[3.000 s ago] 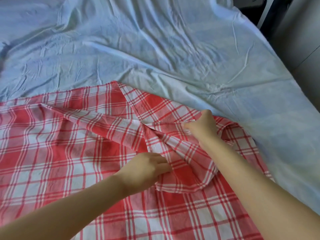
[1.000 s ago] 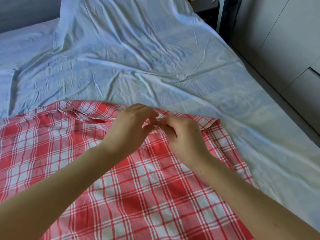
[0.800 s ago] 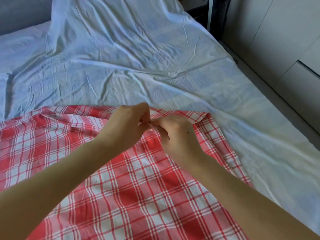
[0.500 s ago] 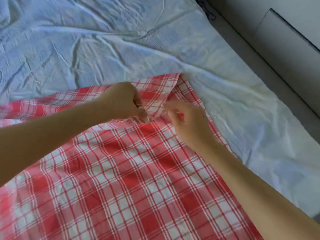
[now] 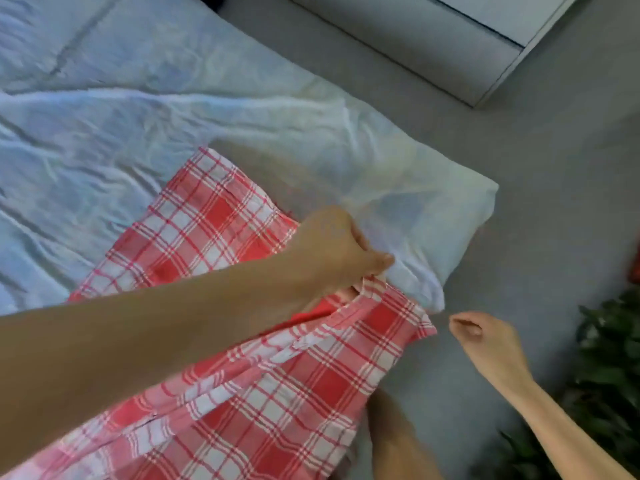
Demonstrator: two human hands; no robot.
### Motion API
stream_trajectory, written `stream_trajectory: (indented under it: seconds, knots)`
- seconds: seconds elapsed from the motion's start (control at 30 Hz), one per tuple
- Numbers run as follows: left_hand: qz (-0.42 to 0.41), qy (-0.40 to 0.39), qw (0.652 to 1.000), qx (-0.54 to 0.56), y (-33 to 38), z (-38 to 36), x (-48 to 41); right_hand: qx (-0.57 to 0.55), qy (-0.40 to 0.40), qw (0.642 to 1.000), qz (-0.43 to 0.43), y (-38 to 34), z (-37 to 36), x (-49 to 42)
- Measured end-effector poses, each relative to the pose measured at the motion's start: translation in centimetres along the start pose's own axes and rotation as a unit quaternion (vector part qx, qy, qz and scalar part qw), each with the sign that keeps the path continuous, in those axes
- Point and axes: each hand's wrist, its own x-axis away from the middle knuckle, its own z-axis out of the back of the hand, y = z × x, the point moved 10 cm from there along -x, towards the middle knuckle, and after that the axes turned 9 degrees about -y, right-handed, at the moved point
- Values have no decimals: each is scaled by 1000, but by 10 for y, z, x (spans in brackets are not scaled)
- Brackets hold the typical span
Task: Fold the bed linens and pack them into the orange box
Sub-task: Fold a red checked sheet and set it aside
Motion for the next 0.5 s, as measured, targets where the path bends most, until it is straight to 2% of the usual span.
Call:
stream_trajectory:
  seconds: [0.1, 0.2, 0.33, 0.5]
  knots:
    - [22, -50, 998, 21, -9, -77, -18, -70, -16, 995, -75, 65, -19, -13]
    - [48, -53, 997, -14, -39, -113, -37, -161, -85, 975, -126, 101, -68, -33]
    - [82, -41, 996, -22, -74, -137, -57, -332, -160, 921, -123, 109, -119, -59]
    - [110, -59, 991, 43, -92, -155, -60, -379, -209, 894, -118, 108, -131, -70]
